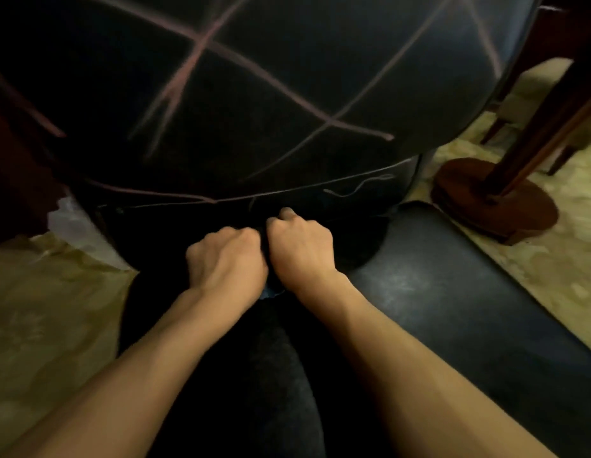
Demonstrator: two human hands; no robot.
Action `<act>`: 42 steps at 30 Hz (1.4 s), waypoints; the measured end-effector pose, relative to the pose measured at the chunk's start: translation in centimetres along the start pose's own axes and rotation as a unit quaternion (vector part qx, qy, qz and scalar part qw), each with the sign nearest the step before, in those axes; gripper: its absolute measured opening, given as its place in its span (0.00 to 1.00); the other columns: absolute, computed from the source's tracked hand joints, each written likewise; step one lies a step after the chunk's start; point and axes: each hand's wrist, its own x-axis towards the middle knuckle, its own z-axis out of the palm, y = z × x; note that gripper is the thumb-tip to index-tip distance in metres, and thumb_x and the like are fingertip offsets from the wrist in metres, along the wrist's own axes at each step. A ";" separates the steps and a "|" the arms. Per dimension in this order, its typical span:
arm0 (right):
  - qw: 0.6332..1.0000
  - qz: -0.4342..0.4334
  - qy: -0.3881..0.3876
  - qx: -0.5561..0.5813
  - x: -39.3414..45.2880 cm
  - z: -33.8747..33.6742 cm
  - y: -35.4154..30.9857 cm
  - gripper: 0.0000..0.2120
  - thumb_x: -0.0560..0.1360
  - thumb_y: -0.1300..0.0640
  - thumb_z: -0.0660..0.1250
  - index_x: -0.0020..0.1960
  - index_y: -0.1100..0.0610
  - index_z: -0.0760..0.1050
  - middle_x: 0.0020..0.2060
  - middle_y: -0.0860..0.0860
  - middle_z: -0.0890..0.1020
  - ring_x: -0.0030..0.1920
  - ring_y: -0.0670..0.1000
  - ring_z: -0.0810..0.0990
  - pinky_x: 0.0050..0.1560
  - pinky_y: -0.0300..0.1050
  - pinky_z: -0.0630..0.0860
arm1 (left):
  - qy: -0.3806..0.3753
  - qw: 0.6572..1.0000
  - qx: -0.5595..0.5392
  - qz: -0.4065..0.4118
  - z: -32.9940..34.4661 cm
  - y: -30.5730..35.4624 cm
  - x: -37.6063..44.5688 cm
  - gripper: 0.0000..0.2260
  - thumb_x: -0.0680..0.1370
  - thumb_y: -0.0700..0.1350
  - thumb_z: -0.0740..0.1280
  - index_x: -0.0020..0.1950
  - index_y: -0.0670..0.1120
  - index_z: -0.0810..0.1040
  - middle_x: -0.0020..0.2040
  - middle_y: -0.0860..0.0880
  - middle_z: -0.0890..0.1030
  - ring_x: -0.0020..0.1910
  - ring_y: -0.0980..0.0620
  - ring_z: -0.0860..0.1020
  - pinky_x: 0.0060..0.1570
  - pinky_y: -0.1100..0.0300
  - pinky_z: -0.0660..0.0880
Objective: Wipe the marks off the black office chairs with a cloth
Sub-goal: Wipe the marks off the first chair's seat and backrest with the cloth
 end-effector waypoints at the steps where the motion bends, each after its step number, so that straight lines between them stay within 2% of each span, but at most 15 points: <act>1: 1.000 0.018 0.009 -0.001 0.0 -0.1 2.3 0.12 0.81 0.59 0.56 0.58 0.56 0.76 0.57 0.54 0.76 0.52 0.61 0.81 0.39 0.48 0.68 | 0.003 1.000 0.002 0.016 0.0 2.4 0.7 0.12 0.81 0.49 0.60 0.61 0.52 0.79 0.57 0.47 0.81 0.58 0.44 0.79 0.45 0.56 0.69; 4: 0.997 0.073 0.034 -0.020 -0.3 -0.5 9.1 0.12 0.81 0.58 0.56 0.56 0.55 0.78 0.57 0.53 0.77 0.53 0.60 0.81 0.41 0.48 0.68 | 0.024 0.997 -0.006 0.075 0.4 9.1 2.4 0.12 0.81 0.47 0.61 0.61 0.49 0.79 0.59 0.47 0.81 0.60 0.44 0.79 0.48 0.56 0.70; 7: 0.992 0.117 0.039 -0.039 -0.9 -1.0 15.1 0.11 0.80 0.57 0.58 0.55 0.54 0.78 0.56 0.53 0.77 0.53 0.60 0.81 0.40 0.48 0.67 | 0.009 0.994 -0.027 0.104 0.7 15.1 3.7 0.12 0.80 0.46 0.62 0.62 0.48 0.78 0.62 0.46 0.80 0.62 0.44 0.78 0.51 0.55 0.72; 11: 0.988 0.146 0.029 -0.044 -1.1 -1.8 20.4 0.11 0.80 0.59 0.58 0.57 0.54 0.78 0.57 0.53 0.78 0.54 0.61 0.81 0.40 0.49 0.69 | 0.010 0.989 -0.053 0.136 0.7 20.8 5.6 0.13 0.81 0.45 0.62 0.65 0.47 0.77 0.65 0.45 0.78 0.65 0.45 0.76 0.57 0.53 0.73; 15: 0.982 0.175 0.037 -0.059 -3.0 -1.8 22.7 0.10 0.80 0.56 0.60 0.56 0.52 0.78 0.57 0.52 0.78 0.55 0.61 0.81 0.42 0.48 0.71 | 0.009 0.981 -0.084 0.173 0.8 22.9 4.8 0.14 0.81 0.45 0.62 0.66 0.47 0.76 0.66 0.45 0.77 0.66 0.45 0.75 0.59 0.53 0.73; 19: 0.959 0.275 0.054 -0.036 -6.1 -1.7 22.5 0.10 0.79 0.53 0.60 0.54 0.56 0.77 0.55 0.58 0.78 0.54 0.65 0.80 0.46 0.53 0.74 | 0.007 0.957 -0.112 0.269 1.7 21.9 2.1 0.12 0.81 0.43 0.60 0.61 0.45 0.78 0.58 0.44 0.79 0.61 0.42 0.77 0.52 0.54 0.71; 20: 0.954 0.293 0.051 -0.038 -6.6 -1.7 22.1 0.10 0.79 0.55 0.60 0.54 0.58 0.77 0.54 0.59 0.78 0.53 0.66 0.80 0.46 0.54 0.74 | 0.007 0.951 -0.102 0.291 1.5 21.5 1.7 0.11 0.81 0.43 0.61 0.60 0.45 0.79 0.55 0.44 0.80 0.60 0.43 0.78 0.49 0.55 0.70; 22: 0.947 0.315 0.033 -0.054 -6.9 -1.8 20.5 0.09 0.79 0.58 0.60 0.55 0.60 0.77 0.53 0.60 0.79 0.52 0.65 0.80 0.46 0.55 0.75 | -0.005 0.946 -0.082 0.315 1.0 20.6 1.5 0.11 0.79 0.42 0.65 0.60 0.46 0.79 0.58 0.45 0.81 0.59 0.43 0.79 0.46 0.56 0.69; 25: 0.943 0.328 0.023 -0.055 -5.9 -2.1 17.4 0.09 0.78 0.59 0.63 0.55 0.61 0.77 0.51 0.60 0.80 0.50 0.65 0.80 0.43 0.52 0.73 | -0.009 0.946 -0.082 0.315 0.5 18.0 2.1 0.12 0.77 0.42 0.68 0.60 0.46 0.79 0.59 0.45 0.80 0.59 0.43 0.79 0.46 0.55 0.69; 27: 0.948 0.315 0.025 -0.038 -4.4 -1.9 14.8 0.10 0.78 0.57 0.62 0.54 0.61 0.78 0.52 0.61 0.80 0.51 0.65 0.80 0.43 0.51 0.73 | 0.001 0.950 -0.079 0.301 0.7 15.1 3.0 0.11 0.78 0.42 0.67 0.60 0.46 0.79 0.59 0.44 0.80 0.59 0.43 0.79 0.46 0.56 0.67; 30: 0.959 0.283 0.016 -0.010 -1.2 -1.5 9.8 0.13 0.79 0.56 0.60 0.56 0.61 0.78 0.55 0.62 0.81 0.54 0.65 0.80 0.47 0.51 0.74 | 0.024 0.964 -0.078 0.254 0.2 9.4 4.4 0.12 0.80 0.41 0.63 0.62 0.46 0.78 0.61 0.44 0.79 0.61 0.42 0.78 0.48 0.56 0.66; 35: 0.980 0.201 -0.003 0.005 3.9 -0.3 0.1 0.13 0.80 0.57 0.58 0.59 0.60 0.78 0.58 0.60 0.80 0.57 0.64 0.80 0.52 0.51 0.76 | 0.024 0.985 -0.116 0.126 0.1 -1.5 5.8 0.12 0.79 0.45 0.64 0.61 0.48 0.79 0.60 0.45 0.80 0.60 0.42 0.78 0.52 0.54 0.72; 37: 0.989 0.148 0.002 -0.004 4.7 0.4 -3.3 0.13 0.80 0.58 0.58 0.58 0.60 0.78 0.58 0.58 0.80 0.56 0.63 0.80 0.49 0.50 0.75 | 0.045 0.985 -0.151 0.075 0.7 -5.7 5.0 0.12 0.79 0.47 0.62 0.61 0.51 0.78 0.58 0.44 0.80 0.59 0.40 0.78 0.53 0.54 0.72; 40: 0.997 0.076 0.020 -0.007 5.0 1.2 -7.9 0.12 0.80 0.58 0.58 0.58 0.58 0.78 0.57 0.56 0.78 0.54 0.63 0.81 0.42 0.48 0.69 | 0.071 0.982 -0.175 0.021 2.1 -10.6 3.3 0.15 0.81 0.50 0.57 0.64 0.55 0.77 0.56 0.44 0.82 0.56 0.39 0.79 0.52 0.51 0.74; 42: 0.999 0.042 0.025 -0.003 4.6 1.8 -10.3 0.12 0.80 0.58 0.58 0.58 0.58 0.77 0.59 0.57 0.77 0.52 0.63 0.81 0.40 0.48 0.67 | 0.059 0.972 -0.226 -0.016 3.5 -13.0 2.4 0.14 0.79 0.51 0.56 0.59 0.55 0.79 0.52 0.44 0.83 0.53 0.38 0.80 0.48 0.50 0.76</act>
